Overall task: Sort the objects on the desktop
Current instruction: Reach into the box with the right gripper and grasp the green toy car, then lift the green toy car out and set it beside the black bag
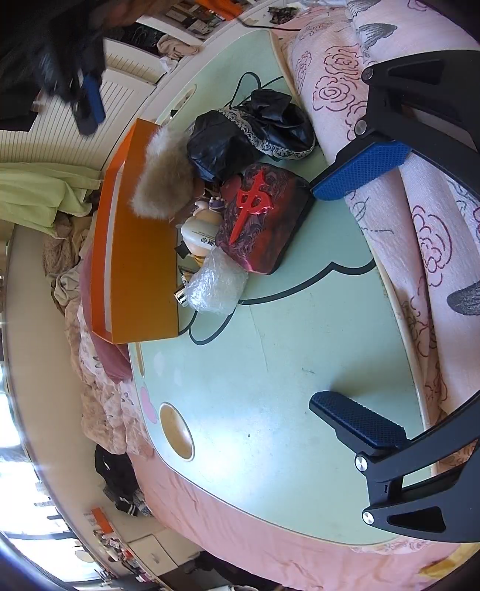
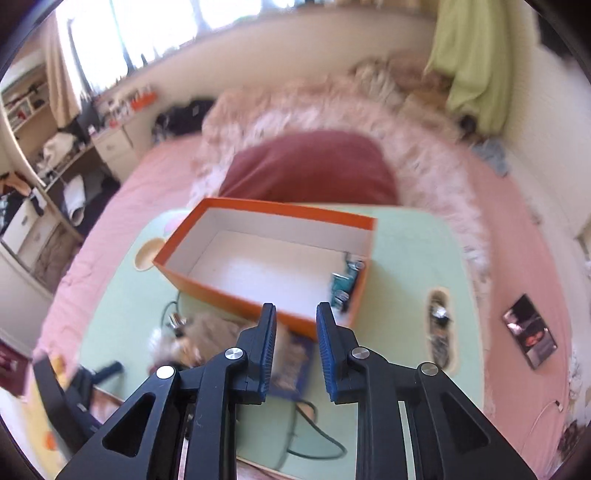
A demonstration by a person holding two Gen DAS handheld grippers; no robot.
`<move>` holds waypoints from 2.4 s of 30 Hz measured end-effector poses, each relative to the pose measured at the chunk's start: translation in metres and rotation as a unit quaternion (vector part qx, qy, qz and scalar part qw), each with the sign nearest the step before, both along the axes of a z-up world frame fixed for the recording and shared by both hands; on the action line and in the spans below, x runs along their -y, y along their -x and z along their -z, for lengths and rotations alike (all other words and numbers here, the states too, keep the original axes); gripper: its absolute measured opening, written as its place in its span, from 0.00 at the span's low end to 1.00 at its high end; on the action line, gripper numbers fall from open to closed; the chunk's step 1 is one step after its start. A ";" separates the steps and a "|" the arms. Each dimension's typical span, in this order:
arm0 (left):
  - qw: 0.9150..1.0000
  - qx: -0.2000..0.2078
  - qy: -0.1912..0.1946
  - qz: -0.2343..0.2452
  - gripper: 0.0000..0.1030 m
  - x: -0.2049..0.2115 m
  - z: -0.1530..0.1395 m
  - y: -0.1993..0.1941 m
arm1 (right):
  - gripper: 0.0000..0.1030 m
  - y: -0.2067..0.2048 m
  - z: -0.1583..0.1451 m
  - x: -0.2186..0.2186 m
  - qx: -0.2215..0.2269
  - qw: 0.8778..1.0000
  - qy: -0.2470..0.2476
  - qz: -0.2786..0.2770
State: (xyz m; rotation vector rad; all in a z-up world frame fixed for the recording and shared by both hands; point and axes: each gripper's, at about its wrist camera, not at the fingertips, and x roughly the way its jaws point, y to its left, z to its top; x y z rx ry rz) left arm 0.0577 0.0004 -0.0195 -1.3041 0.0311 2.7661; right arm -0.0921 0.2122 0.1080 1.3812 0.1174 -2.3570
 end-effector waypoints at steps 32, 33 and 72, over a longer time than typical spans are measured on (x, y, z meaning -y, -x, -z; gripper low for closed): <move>1.000 -0.016 -0.003 0.011 1.00 0.001 0.000 -0.003 | 0.23 0.092 0.091 0.008 0.075 0.982 -0.163 0.064; 1.000 -0.016 -0.003 0.011 1.00 0.001 -0.001 -0.003 | 0.23 0.088 0.083 0.002 0.063 0.986 -0.139 0.068; 1.000 -0.014 -0.004 0.010 1.00 0.002 0.001 -0.002 | 0.60 0.059 0.057 -0.054 -0.010 0.990 0.038 0.132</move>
